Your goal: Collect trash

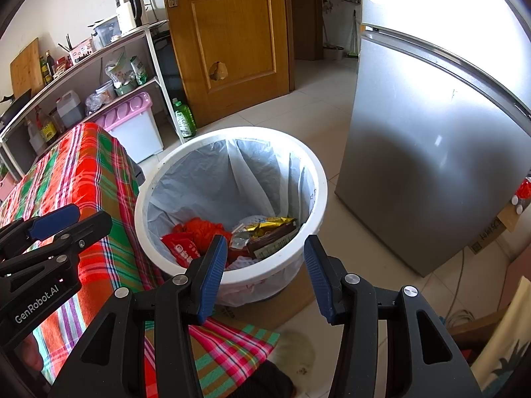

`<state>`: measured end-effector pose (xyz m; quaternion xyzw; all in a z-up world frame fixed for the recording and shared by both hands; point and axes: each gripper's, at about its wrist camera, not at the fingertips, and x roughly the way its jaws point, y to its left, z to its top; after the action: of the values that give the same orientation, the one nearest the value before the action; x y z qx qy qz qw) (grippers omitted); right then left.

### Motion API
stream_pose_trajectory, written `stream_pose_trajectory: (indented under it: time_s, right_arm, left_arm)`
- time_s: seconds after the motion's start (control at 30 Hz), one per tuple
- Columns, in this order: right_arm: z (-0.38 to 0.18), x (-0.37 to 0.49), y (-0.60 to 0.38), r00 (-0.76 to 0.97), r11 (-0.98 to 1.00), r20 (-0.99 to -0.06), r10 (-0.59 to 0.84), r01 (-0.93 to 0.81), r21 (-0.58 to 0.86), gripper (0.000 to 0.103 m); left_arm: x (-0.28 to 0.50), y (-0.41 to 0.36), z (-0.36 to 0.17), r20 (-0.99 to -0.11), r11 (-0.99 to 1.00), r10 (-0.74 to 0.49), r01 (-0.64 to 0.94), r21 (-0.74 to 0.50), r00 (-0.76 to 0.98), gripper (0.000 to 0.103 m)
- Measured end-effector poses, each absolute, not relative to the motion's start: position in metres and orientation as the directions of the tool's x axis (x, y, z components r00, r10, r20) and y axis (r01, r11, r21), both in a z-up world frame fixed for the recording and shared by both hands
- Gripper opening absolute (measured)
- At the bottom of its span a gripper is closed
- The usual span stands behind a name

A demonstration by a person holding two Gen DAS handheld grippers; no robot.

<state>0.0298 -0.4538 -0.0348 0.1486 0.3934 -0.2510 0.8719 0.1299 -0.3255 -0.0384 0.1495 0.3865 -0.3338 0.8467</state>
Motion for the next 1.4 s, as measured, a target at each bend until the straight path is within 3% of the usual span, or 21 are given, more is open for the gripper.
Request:
stream_pose_trajectory:
  time_s: [1.4]
  right_arm:
    - [-0.0345,0.0312,-0.4534,0.558,0.828,-0.763,-0.325,0.557,0.054,0.049]
  left_arm:
    - [0.1303,-0.3253,-0.0409,-0.759,0.735,-0.444,0.678,-0.004,0.476,0.049]
